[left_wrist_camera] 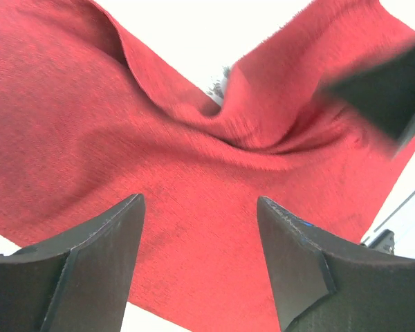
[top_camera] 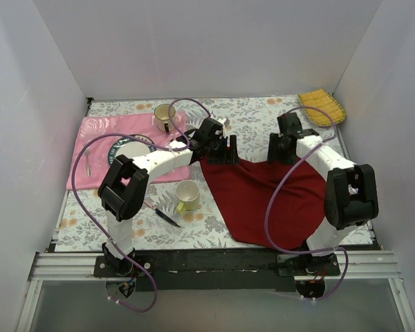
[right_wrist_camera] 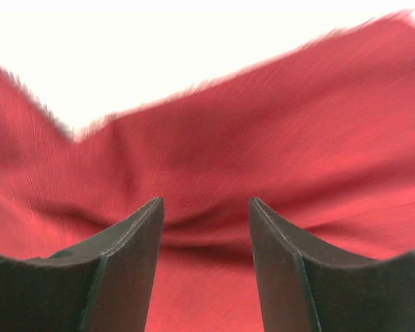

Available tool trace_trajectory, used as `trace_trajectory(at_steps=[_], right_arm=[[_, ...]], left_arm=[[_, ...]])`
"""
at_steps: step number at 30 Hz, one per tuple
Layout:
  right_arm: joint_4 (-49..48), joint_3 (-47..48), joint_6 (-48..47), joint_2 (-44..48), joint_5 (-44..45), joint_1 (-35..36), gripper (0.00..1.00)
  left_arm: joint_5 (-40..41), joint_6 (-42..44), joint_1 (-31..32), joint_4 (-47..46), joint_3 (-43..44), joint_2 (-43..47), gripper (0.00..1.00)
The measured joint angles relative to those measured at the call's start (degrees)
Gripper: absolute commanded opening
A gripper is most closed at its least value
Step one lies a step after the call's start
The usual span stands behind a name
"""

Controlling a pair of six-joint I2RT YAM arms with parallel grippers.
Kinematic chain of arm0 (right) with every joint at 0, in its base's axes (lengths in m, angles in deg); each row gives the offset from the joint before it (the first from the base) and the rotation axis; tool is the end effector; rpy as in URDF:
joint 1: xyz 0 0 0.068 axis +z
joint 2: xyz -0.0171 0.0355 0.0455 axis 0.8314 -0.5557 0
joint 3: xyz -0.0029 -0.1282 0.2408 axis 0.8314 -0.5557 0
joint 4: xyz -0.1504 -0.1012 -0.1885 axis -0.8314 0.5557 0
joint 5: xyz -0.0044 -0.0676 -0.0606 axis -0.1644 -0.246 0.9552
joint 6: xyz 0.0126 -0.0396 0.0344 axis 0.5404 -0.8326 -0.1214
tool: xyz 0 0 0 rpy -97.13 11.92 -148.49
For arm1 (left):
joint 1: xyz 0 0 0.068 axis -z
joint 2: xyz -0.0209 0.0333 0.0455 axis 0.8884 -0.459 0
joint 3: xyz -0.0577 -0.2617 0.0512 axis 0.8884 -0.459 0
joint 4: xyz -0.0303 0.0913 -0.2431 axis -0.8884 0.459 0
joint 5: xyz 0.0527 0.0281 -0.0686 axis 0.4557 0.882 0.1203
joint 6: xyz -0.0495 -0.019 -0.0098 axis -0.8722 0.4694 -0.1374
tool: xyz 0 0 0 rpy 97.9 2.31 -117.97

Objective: Fold the napkin, place the utensils inside, and roll it up
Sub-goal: Flatten the napkin out

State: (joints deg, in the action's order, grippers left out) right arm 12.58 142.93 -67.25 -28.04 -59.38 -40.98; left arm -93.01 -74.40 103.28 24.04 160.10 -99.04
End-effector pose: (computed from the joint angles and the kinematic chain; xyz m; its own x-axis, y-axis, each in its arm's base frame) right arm 0.3225 0.0839 0.2090 -0.8617 0.1000 -0.4975 0.0758 0.9948 0.0687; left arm 0.3236 -0.2865 0.2240 -0.8827 -0.4566 -0.1116 -0.2573 0.6680 -0.6983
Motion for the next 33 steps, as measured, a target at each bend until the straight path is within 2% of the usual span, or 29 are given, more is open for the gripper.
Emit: trace_trajectory(at_steps=[5,8,13,18,21,25,26,30,33], right_arm=[[2.5,16.9,-2.9,-8.1,5.7,-3.5,0.68],[3.0,21.8,-5.0,-12.8,6.4,-3.3,0.68],[4.9,22.3,-7.3,-19.0,6.7,-2.7,0.66],[5.4,16.5,-7.0,-19.2,6.4,-2.3,0.65],[5.0,16.3,-6.9,-19.0,6.5,-2.3,0.58],[4.1,15.9,-6.4,-19.0,6.5,-2.2,0.28],[4.0,15.8,-6.2,-19.0,6.6,-2.0,0.24],[4.0,15.1,-5.6,-18.2,7.7,-1.0,0.18],[4.5,11.3,-4.7,-12.6,8.6,0.2,0.04]], left_arm=[[-2.2,-0.6,0.0,0.0,0.0,0.0,0.66],[-2.8,-0.6,0.0,0.0,0.0,0.0,0.66],[-3.5,-0.3,0.0,0.0,0.0,0.0,0.66],[-4.1,-0.4,0.0,0.0,0.0,0.0,0.66],[-4.7,-0.5,0.0,0.0,0.0,-0.1,0.66],[-4.8,-0.6,0.0,0.0,0.0,-0.1,0.66],[-4.8,-0.7,0.0,0.0,0.0,-0.1,0.66],[-4.8,-1.0,0.0,0.0,0.0,-0.1,0.66],[-4.7,-1.2,0.0,0.0,0.0,-0.1,0.66]])
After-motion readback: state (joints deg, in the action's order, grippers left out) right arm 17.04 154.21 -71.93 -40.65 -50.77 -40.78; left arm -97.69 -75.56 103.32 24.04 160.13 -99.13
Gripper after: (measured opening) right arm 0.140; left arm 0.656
